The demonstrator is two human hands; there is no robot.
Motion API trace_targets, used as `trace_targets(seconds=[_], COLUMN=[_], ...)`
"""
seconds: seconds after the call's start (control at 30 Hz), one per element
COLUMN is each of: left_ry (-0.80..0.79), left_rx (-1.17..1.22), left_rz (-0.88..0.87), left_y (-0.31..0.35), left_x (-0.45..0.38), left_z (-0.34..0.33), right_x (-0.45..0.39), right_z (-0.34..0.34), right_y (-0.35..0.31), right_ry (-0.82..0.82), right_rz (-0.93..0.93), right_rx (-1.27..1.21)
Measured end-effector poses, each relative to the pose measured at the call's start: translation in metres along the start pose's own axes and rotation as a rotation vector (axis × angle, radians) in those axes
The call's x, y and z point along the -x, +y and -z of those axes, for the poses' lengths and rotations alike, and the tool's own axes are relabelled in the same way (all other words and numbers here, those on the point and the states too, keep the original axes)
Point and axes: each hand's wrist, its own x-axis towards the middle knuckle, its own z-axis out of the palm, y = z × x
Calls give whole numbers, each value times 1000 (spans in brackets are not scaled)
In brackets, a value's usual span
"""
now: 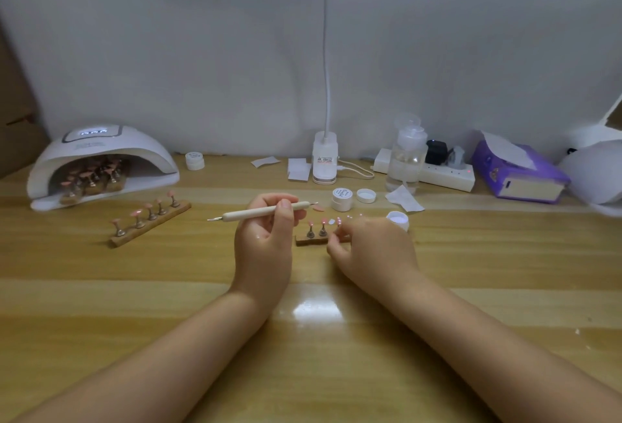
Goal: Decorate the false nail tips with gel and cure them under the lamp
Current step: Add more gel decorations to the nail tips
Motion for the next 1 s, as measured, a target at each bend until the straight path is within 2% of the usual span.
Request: trace_targets(seconds=[0.13, 0.27, 0.43, 0.8, 1.0], left_ry=[-2, 1, 2, -13, -10], left_rx=[-22, -35, -41, -31, -28], left_rz=[5, 9, 7, 18, 20], left_y=[-1, -2, -2, -1, -1], left_x=[1, 0, 0, 1, 1], left_z=[0, -1, -1, 1, 1], right_x=[2, -2, -6, -1, 4], right_z=[-12, -20, -25, -23, -19], right_y=[1, -6, -6, -5, -8], right_ry=[-23, -44, -34, -20, 86], right_rz=[141, 138, 65, 92, 108], right_rx=[184, 197, 167, -5, -114])
